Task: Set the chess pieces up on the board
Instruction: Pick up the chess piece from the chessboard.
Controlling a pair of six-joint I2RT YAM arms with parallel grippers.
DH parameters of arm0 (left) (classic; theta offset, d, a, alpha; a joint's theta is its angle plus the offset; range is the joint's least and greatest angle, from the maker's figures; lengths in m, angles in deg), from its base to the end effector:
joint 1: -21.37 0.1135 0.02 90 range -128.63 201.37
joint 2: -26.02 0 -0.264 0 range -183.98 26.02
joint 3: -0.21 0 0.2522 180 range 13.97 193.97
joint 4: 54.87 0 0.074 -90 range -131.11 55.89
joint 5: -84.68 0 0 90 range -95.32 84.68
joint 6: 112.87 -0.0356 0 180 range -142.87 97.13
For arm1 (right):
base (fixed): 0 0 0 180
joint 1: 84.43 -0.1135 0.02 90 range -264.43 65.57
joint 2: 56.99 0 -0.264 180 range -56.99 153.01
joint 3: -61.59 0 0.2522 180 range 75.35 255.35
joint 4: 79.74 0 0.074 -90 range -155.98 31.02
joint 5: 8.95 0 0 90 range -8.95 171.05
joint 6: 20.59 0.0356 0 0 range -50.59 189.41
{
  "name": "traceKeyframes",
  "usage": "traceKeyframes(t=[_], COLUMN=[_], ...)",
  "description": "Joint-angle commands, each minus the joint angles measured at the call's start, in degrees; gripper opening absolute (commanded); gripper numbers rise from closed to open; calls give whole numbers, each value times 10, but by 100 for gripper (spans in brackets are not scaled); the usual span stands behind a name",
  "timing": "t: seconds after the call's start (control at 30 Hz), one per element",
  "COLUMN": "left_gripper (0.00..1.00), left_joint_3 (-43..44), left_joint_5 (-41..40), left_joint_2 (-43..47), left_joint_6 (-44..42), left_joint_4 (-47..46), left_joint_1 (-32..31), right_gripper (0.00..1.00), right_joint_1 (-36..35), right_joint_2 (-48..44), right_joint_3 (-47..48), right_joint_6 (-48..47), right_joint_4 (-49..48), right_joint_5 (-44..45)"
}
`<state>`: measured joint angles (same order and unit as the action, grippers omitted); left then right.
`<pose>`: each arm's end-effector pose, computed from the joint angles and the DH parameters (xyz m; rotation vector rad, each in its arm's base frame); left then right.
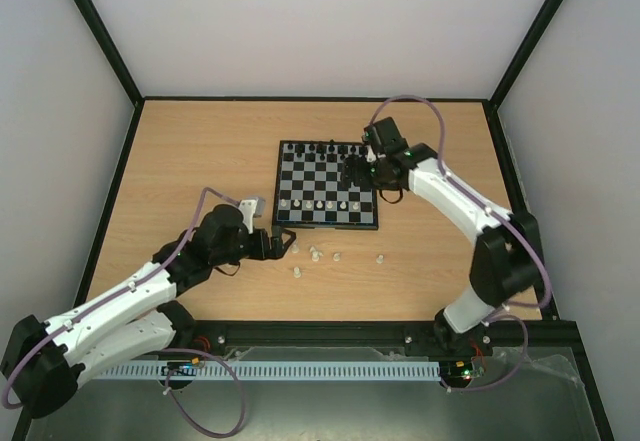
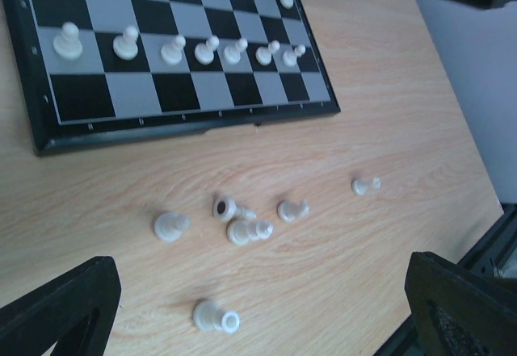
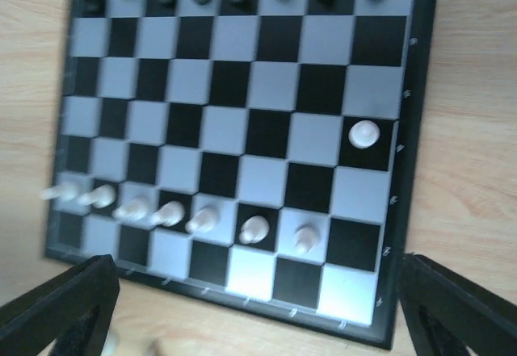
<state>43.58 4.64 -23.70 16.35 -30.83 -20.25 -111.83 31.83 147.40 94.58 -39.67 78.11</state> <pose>0.1410 -0.1335 0.2318 0.1603 2.2602 -0.9906 0.3067 0.1610 0.2894 -0.0728 2.3785 0.5120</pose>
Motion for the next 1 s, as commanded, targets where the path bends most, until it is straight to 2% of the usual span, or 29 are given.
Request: traceKeyframes(t=[0.0,0.17,0.27,0.8,0.97], left_gripper=[100,100,99,99,99], left_joint_3=[15,9,5,10,4], left_joint_5=[-37,-40,-50,-69,-66], left_joint_2=[0,12,25,25,20], left_joint_6=[14,17,13,-10,-8], left_joint_4=[-15,-1,8,15,5], left_joint_1=[-7,-12,-12,-12,-12], right_gripper=[90,60,51,24,22], right_joint_1=[2,3,11,38,40], right_joint_2=[89,168,200,277,282], right_joint_3=[65,107,115,180,184], right_joint_6=[-21,-18,-22,-31,-34], right_joint_4=[86,104,104,102,104], right_joint_5=[94,122,110,78,77])
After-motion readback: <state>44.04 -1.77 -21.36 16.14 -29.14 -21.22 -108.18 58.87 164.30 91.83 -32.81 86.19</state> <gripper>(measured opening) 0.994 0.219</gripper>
